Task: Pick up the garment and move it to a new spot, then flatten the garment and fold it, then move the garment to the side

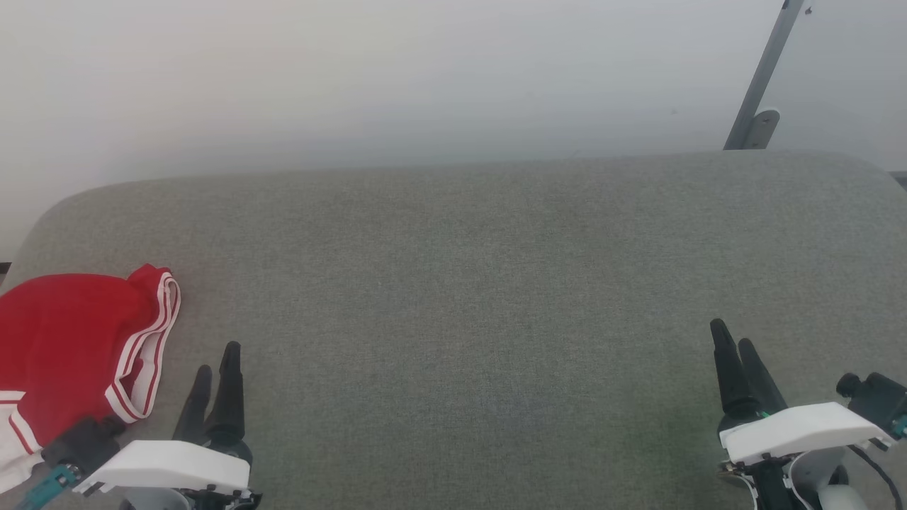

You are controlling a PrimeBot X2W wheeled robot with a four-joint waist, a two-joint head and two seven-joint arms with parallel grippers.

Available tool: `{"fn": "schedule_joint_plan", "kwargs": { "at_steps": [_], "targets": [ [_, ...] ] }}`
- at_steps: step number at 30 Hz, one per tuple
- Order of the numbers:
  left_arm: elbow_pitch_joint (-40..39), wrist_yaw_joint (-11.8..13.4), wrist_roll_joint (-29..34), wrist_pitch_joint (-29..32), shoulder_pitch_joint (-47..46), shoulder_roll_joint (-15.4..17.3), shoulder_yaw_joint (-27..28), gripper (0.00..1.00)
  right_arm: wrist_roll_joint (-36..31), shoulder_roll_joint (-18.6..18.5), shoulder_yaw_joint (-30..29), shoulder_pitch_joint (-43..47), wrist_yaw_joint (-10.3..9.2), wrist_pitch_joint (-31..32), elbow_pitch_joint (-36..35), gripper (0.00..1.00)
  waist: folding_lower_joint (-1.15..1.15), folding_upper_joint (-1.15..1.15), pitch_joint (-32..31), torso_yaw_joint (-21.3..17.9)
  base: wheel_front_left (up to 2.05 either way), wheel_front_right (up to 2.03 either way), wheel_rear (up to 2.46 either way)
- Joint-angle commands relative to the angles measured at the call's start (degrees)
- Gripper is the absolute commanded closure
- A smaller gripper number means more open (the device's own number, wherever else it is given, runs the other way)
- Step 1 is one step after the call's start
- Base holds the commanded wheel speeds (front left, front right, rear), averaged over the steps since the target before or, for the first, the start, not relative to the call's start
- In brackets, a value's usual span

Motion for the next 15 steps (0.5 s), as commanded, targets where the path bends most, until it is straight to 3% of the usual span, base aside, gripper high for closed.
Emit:
{"fn": "schedule_joint_plan", "kwargs": {
  "at_steps": [1,15],
  "targets": [
    [-0.64,-0.54,2.01,-0.63,-0.37,0.36,0.46,0.0,-1.89,-0.45,0.02,-1.48,0.01,-0.68,-0.93,0.0,0.0,0.0,-0.01,-0.01,0.0,0.0,0.0],
    [-1.43,-2.04,13.56,-3.07,0.02,0.23,2.41,0.0,-11.72,-1.02,0.15,-1.38,0.01,-3.09,-1.7,0.0,0.0,0.0,-0.12,-0.1,0.0,0.0,0.0]
  ]
}}
